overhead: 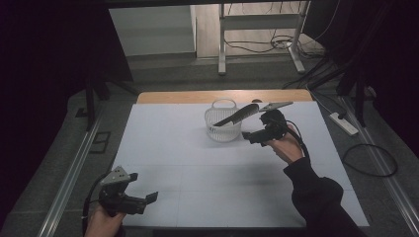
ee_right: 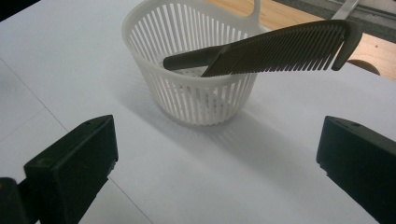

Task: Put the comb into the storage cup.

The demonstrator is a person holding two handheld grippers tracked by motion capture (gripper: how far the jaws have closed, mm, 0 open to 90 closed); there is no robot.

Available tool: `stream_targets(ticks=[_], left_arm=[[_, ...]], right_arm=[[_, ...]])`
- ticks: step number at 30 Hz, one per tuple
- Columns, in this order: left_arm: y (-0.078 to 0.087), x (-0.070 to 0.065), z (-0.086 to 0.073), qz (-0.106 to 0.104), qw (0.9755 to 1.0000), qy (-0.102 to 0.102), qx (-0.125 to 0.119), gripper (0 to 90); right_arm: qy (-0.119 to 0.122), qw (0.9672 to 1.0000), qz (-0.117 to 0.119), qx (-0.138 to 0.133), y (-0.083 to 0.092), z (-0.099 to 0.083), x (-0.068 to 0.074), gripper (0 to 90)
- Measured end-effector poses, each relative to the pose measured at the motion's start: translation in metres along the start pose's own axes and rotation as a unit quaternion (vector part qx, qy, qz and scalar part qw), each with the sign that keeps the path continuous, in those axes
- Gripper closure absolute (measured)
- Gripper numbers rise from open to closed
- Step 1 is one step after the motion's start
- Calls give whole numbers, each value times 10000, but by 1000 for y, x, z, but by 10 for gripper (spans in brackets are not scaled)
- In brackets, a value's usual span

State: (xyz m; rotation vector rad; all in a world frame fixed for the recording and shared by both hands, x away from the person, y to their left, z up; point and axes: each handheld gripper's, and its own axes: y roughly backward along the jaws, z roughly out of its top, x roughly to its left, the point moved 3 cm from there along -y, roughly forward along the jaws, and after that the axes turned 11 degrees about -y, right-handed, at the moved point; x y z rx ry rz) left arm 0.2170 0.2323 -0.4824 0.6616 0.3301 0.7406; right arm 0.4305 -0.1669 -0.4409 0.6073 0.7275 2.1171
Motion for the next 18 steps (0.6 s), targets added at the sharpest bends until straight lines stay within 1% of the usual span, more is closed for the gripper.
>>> stream_targets(ticks=[8, 11, 18], left_arm=[[0, 1, 0, -31, 10000, 10, -20, 0], [0, 1, 0, -28, 10000, 13, -21, 0], [1, 1, 0, -33, 10000, 34, -22, 0]], right_arm=[[48, 10000, 35, 12, 5, -7, 6, 0], [101, 9999, 39, -38, 8, -10, 8, 0], [191, 9997, 159, -43, 15, -14, 14, 0]])
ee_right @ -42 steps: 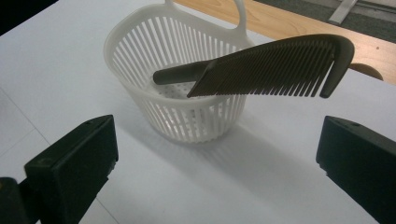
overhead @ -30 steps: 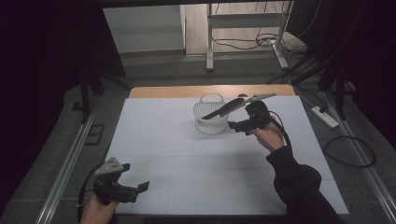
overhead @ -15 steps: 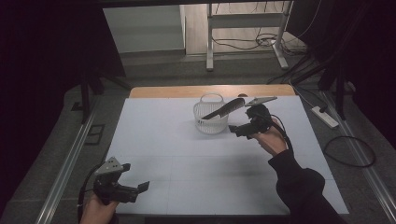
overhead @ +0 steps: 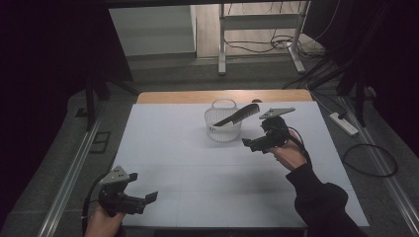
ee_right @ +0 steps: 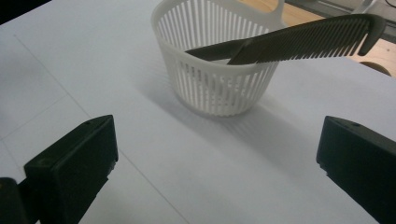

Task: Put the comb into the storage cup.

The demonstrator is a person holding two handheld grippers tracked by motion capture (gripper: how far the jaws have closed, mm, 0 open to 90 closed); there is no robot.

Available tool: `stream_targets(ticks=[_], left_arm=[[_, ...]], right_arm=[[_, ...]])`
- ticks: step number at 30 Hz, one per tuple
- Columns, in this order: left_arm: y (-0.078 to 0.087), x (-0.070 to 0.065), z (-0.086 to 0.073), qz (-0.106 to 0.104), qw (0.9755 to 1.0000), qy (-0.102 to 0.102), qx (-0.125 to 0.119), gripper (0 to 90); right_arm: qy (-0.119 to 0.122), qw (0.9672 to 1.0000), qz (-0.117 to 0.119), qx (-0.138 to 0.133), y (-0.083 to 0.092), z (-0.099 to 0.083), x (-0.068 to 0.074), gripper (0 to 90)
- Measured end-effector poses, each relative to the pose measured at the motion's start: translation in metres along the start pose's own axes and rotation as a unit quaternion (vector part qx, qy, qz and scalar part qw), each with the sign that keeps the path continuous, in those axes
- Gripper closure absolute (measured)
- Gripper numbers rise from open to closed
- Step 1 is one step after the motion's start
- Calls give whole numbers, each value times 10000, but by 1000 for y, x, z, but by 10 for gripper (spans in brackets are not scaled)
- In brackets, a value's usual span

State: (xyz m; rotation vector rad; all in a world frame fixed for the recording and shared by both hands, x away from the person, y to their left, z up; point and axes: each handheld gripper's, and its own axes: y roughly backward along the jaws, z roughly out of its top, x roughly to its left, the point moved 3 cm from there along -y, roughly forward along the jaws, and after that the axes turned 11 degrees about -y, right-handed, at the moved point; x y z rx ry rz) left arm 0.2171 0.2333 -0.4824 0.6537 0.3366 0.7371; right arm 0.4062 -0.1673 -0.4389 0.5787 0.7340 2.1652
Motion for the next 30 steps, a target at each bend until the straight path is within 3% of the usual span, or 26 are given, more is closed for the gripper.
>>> stream_targets(ticks=[5, 15, 30], left_arm=[[0, 1, 0, 7, 10000, 21, -2, 0], [0, 1, 0, 7, 10000, 38, -10, 0], [1, 1, 0, 6, 10000, 55, -19, 0]], right_arm=[[29, 10000, 68, 10, 4, -3, 4, 0], [133, 9998, -94, 113, 8, -14, 9, 0], [74, 9999, -22, 143, 23, -29, 13, 0]])
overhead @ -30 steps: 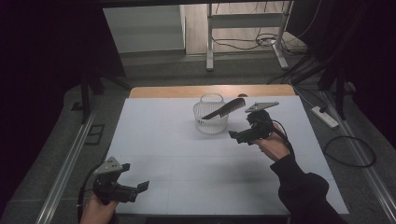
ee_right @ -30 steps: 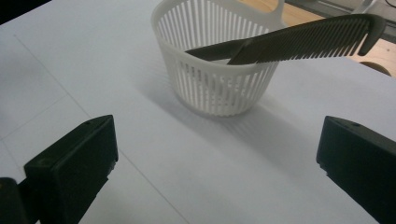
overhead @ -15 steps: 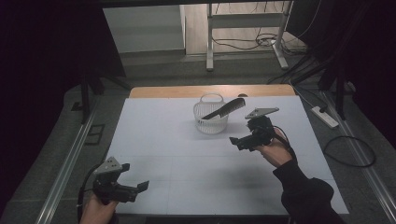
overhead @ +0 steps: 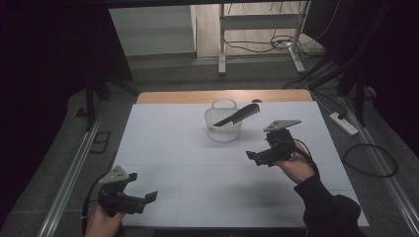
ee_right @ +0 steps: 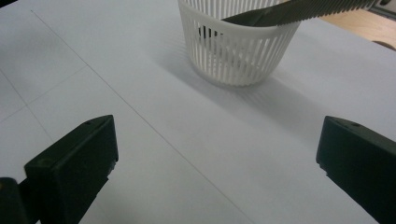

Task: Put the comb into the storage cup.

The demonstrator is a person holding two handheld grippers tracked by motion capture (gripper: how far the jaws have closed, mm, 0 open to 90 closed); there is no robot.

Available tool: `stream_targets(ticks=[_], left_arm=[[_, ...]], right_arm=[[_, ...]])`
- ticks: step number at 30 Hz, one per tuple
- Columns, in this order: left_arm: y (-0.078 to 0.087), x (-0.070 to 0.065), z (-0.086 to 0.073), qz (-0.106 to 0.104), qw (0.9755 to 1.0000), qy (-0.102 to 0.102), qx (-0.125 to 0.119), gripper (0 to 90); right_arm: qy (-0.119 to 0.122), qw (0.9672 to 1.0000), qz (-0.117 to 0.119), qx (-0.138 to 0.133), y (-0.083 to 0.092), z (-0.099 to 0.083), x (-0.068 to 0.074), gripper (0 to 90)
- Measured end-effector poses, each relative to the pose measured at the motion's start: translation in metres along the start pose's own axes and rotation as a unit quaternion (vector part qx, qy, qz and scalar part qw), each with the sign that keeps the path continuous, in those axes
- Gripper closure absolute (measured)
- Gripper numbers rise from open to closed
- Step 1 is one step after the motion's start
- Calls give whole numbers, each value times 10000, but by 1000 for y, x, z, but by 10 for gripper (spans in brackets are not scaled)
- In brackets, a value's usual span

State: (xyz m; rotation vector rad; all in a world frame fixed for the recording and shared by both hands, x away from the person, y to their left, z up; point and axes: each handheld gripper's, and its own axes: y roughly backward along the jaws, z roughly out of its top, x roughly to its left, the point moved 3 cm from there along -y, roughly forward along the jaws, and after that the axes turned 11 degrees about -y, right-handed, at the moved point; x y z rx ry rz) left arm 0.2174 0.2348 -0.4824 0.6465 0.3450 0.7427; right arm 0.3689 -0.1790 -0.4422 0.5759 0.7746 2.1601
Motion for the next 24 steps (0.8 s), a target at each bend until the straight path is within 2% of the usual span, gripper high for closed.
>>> stream_targets(ticks=[17, 24], left_arm=[[0, 0, 0, 0, 10000, 3, -5, 0], [0, 0, 0, 1, 10000, 6, -1, 0]], right_arm=[[-91, 9999, -54, -72, 17, -20, -3, 0], [-31, 10000, -90, -27, 23, -31, -4, 0]])
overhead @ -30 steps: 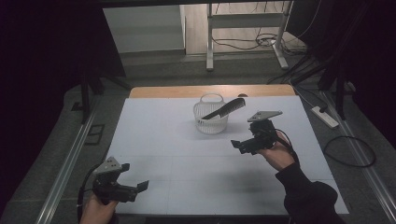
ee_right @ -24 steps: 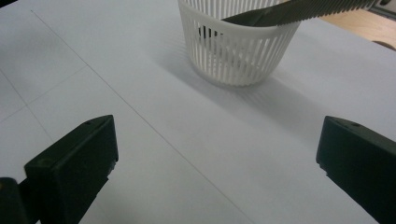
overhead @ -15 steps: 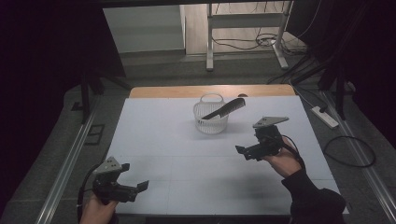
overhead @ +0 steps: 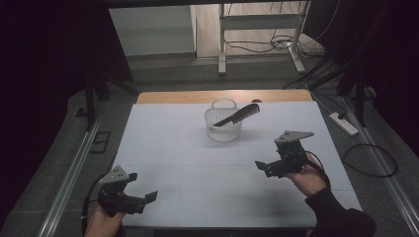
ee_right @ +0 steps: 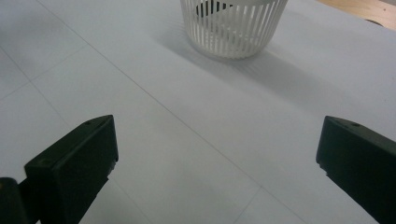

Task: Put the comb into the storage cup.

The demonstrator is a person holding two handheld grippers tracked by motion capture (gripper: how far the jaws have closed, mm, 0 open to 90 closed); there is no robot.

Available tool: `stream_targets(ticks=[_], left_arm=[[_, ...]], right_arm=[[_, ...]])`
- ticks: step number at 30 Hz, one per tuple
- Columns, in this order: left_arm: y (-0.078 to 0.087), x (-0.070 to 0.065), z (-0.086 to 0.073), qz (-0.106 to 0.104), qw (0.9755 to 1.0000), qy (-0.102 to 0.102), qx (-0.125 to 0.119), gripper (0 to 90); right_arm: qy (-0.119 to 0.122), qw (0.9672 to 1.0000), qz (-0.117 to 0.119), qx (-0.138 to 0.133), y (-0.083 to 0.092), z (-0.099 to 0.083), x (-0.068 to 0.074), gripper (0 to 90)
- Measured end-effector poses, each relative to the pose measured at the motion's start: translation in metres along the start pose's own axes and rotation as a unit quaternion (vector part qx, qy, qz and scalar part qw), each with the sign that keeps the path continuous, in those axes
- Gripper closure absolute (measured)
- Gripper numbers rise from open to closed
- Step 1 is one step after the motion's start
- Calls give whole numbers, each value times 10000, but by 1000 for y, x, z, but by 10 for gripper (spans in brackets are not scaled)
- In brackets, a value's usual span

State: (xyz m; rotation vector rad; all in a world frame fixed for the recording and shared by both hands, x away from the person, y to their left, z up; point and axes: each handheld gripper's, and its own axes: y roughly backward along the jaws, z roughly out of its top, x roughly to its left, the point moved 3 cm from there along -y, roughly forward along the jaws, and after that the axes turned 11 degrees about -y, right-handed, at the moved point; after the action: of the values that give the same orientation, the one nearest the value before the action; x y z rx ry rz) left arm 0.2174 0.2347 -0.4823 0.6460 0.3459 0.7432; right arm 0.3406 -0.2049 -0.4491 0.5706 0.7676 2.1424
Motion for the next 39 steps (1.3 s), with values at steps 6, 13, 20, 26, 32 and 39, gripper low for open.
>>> stream_targets(ticks=[6, 13, 20, 26, 32, 39], left_arm=[[0, 0, 0, 1, 10000, -4, 1, 0], [0, 0, 0, 2, 10000, 1, -1, 0], [0, 0, 0, 2, 10000, 15, -7, 0], [0, 0, 0, 8, 10000, 23, -13, 0], [1, 1, 0, 17, 10000, 67, -54, 0], [2, 1, 0, 25, 9999, 90, -84, 0]], right_arm=[[-25, 10000, -7, -7, 6, -7, 0, 0], [-14, 10000, -26, 59, 13, -16, -1, 0], [-89, 9999, -47, 57, 21, -25, -3, 0], [-148, 9998, -116, 77, 28, -33, -6, 0], [-199, 9997, -156, 60, 37, -40, -9, 0], [-264, 9994, -207, 53, 45, -50, -11, 0]])
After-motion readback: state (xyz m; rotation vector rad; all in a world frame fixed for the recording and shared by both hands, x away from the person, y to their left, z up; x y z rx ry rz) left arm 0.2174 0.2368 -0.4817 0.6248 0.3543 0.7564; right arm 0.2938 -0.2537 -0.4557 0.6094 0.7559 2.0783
